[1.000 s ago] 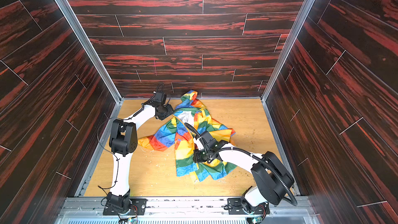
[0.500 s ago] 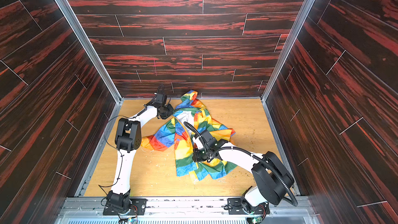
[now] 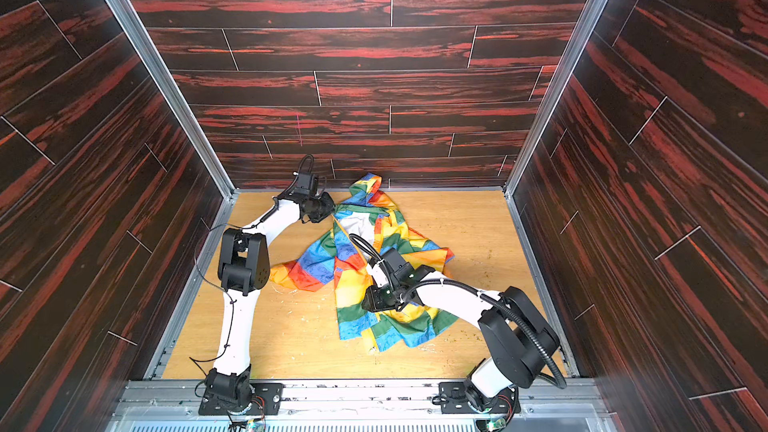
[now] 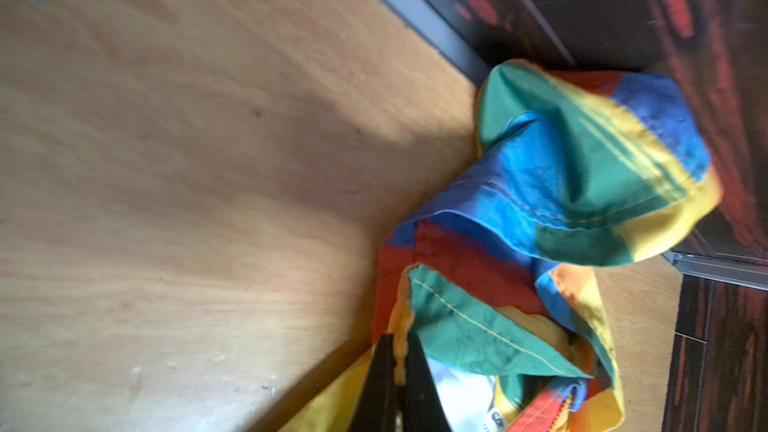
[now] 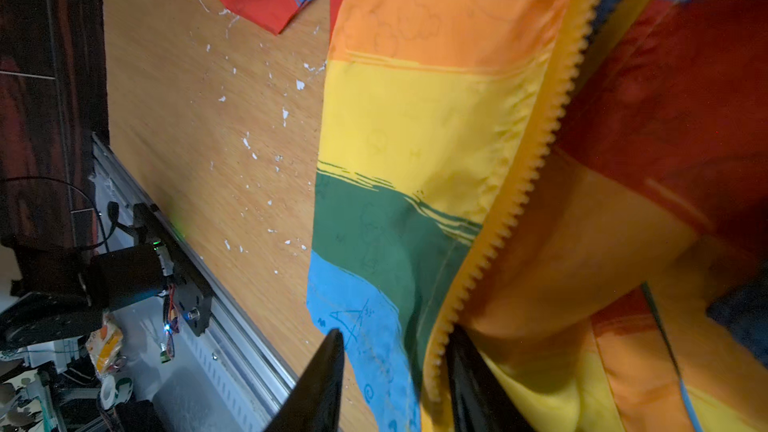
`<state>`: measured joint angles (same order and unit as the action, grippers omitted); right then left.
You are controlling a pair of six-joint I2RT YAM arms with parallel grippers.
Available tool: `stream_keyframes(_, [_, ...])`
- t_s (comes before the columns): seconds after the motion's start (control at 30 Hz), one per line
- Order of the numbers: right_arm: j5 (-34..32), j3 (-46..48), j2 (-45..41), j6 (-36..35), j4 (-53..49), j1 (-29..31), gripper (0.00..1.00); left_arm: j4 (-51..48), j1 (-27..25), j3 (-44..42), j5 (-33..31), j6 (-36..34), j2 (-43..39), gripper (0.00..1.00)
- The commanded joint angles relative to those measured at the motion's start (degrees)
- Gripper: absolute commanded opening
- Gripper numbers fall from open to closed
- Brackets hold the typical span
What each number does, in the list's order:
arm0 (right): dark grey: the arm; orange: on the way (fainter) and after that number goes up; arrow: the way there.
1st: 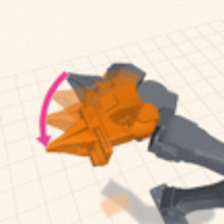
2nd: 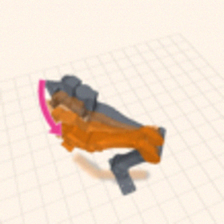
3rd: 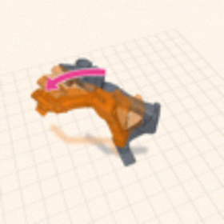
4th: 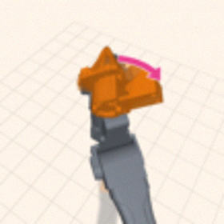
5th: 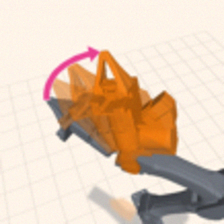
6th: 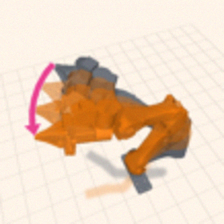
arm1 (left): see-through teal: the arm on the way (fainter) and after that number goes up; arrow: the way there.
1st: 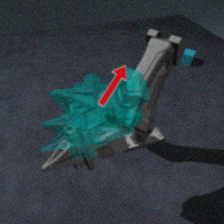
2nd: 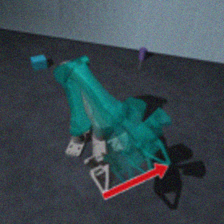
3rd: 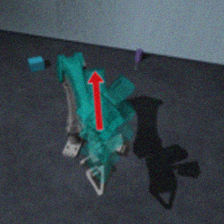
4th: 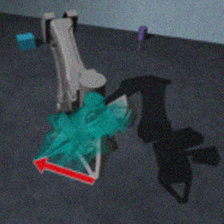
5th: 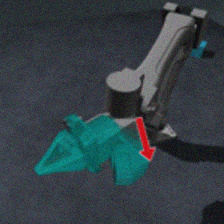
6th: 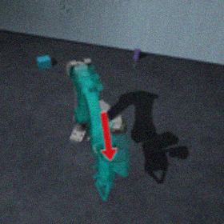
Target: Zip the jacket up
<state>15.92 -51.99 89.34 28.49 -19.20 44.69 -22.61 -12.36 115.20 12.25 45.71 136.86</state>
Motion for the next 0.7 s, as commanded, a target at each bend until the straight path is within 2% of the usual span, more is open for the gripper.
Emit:
stream_keyframes(0.0, [0.61, -1.55, 2.22, 0.67, 0.04, 0.62, 0.42, 0.37, 0.31, -0.50, 0.84, 0.26, -4.31, 0.00])
stream_keyframes(0.1, [-0.32, -1.77, 2.33, 1.11, -0.26, 1.02, 0.43, 0.37, 0.32, -0.32, 1.02, 0.33, -4.41, 0.00])
stream_keyframes(0.27, [-4.31, -3.79, 1.42, 1.04, -3.17, 2.14, 0.49, 0.28, 0.31, -0.32, 1.28, 0.22, -4.67, 0.00])
stream_keyframes(0.43, [-8.12, -6.58, 1.01, 0.38, -6.99, 4.06, 0.50, 0.37, 0.25, -0.24, 1.62, 0.34, -4.76, 0.00])
stream_keyframes(0.67, [-8.02, -6.12, 1.75, 1.01, -6.78, 5.02, 0.47, 0.98, 0.34, -0.45, 2.24, 1.04, -4.49, 0.00])
